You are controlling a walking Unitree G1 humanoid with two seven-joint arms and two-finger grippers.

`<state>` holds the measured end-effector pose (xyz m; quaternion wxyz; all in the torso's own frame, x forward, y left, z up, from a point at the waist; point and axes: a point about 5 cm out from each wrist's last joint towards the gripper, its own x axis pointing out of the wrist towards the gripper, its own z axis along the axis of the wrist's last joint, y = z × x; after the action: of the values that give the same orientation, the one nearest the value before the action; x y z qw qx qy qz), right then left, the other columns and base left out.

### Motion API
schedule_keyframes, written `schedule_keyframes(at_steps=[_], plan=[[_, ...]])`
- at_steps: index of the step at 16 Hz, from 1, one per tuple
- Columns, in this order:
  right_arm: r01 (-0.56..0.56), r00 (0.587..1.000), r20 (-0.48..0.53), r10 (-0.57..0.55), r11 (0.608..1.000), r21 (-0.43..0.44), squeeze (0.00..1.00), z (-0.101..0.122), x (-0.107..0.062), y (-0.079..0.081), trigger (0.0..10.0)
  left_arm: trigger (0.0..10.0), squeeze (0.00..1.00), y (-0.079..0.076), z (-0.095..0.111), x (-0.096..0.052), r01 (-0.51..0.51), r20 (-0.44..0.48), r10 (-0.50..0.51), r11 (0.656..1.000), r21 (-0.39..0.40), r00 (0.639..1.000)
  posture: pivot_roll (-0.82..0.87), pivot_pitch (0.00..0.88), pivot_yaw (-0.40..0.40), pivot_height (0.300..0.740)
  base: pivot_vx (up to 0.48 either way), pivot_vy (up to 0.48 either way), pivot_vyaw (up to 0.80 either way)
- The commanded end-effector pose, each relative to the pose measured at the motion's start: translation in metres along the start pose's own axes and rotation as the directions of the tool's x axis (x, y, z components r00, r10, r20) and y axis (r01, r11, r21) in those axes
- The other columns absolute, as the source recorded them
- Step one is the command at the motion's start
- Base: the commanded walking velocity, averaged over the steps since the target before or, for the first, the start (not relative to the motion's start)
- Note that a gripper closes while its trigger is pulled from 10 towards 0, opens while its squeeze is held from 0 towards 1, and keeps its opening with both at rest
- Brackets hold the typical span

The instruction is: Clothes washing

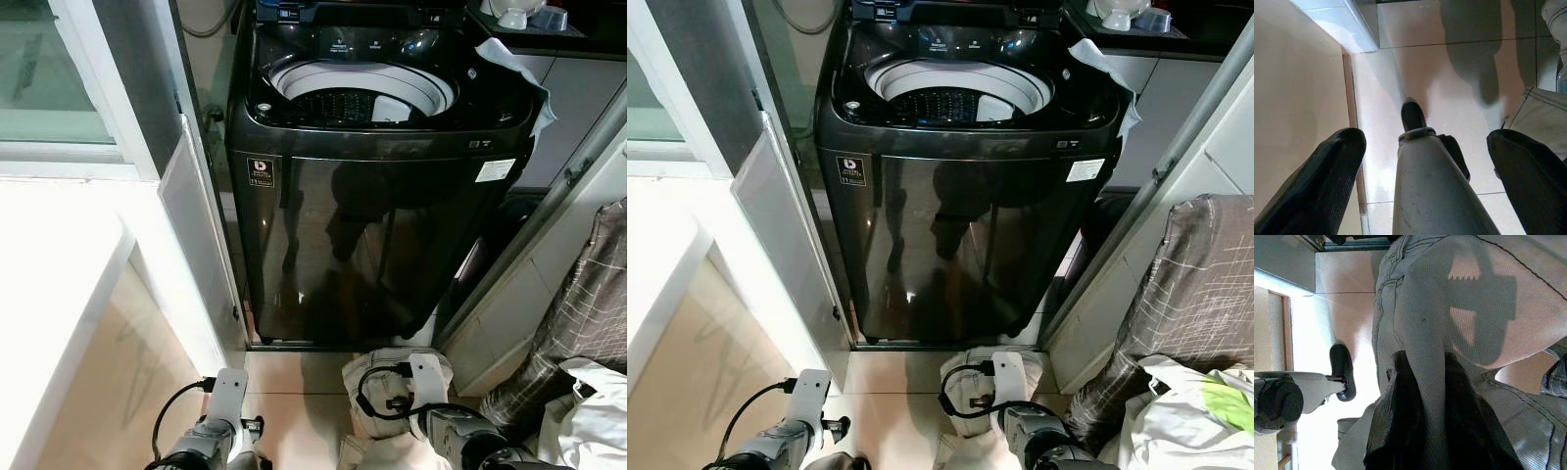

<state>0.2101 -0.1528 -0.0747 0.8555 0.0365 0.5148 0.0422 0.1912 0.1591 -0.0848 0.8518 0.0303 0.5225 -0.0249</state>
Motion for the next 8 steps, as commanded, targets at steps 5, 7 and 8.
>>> schedule_keyframes(at_steps=[5,7,8], plan=[[0.008,1.0,0.01,-0.008,1.0,-0.021,0.0,0.0026,-0.0004,-0.0026,0.0,10.0,0.0,0.003,-0.0021,-0.0002,-0.004,-0.005,0.004,1.0,0.02,1.0,-0.07,0.0,-0.002,0.74,0.0,0.0,0.0],[0.009,1.0,0.011,-0.008,1.0,-0.021,0.0,0.0032,-0.0004,-0.0025,0.0,10.0,0.0,0.0035,-0.0024,-0.0002,-0.005,-0.005,0.005,1.0,0.022,1.0,-0.07,0.0,-0.002,0.74,0.0,0.0,0.0],[0.009,1.0,0.011,-0.008,1.0,-0.021,0.0,0.0035,-0.0004,-0.0025,0.0,10.0,0.0,0.0036,-0.0024,-0.0002,-0.005,-0.005,0.005,1.0,0.021,1.0,-0.07,0.0,-0.003,0.74,0.0,0.0,0.0]])
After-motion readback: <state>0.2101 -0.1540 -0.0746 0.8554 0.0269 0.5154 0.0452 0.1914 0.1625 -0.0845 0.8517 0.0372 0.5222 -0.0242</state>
